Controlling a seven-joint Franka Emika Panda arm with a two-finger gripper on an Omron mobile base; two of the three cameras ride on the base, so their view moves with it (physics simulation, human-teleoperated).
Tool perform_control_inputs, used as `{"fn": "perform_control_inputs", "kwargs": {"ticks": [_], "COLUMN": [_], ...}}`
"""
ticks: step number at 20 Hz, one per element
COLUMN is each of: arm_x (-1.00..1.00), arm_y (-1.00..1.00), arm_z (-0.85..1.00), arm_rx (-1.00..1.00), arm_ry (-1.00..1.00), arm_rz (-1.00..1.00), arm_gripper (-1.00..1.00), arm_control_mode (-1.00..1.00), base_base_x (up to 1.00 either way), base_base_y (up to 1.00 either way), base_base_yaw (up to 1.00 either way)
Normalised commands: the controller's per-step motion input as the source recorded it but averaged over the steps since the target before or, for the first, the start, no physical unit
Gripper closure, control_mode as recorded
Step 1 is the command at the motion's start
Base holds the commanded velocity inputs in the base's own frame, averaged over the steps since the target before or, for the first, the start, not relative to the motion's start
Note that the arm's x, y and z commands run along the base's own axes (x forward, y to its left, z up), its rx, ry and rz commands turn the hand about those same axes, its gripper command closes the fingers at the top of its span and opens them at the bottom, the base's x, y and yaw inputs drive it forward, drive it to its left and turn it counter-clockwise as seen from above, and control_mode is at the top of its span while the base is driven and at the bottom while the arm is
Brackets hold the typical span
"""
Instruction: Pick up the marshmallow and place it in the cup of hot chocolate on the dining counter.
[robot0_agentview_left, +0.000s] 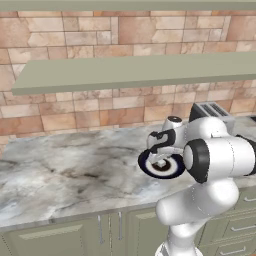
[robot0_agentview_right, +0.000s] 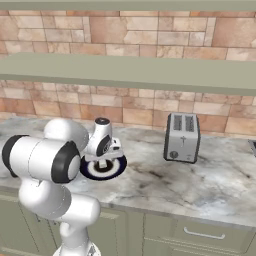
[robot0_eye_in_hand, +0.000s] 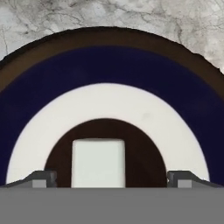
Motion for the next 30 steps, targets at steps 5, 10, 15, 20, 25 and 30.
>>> {"fn": "perform_control_inputs", "kwargs": {"ticks": [5,10,15,20,25,30], "arm_x": [0.03,0.02,0.00,-0.01,-0.50,-0.69], "arm_y": [0.04,0.08,0.09,0.14,0.03,0.00], "arm_z": [-0.13,-0.17,-0.07,-0.10,0.36,0.93], "arm_rx": [0.00,0.00,0.00,0.00,0.08,0.13], "arm_ry": [0.00,0.00,0.00,0.00,-0.02,-0.25], "arm_rz": [0.00,0.00,0.00,0.00,0.00,0.01], "arm_gripper": [-1.00,1.00,1.00,1.00,1.00,1.00], "arm_control_mode": [-1.00,-1.00,-1.00,-1.00,-1.00,-1.00], "base_base_x": [0.00,0.00,0.00,0.00,0.00,0.00], "base_base_y": [0.00,0.00,0.00,0.00,0.00,0.00], "base_base_yaw": [0.00,0.00,0.00,0.00,0.00,0.00]}}
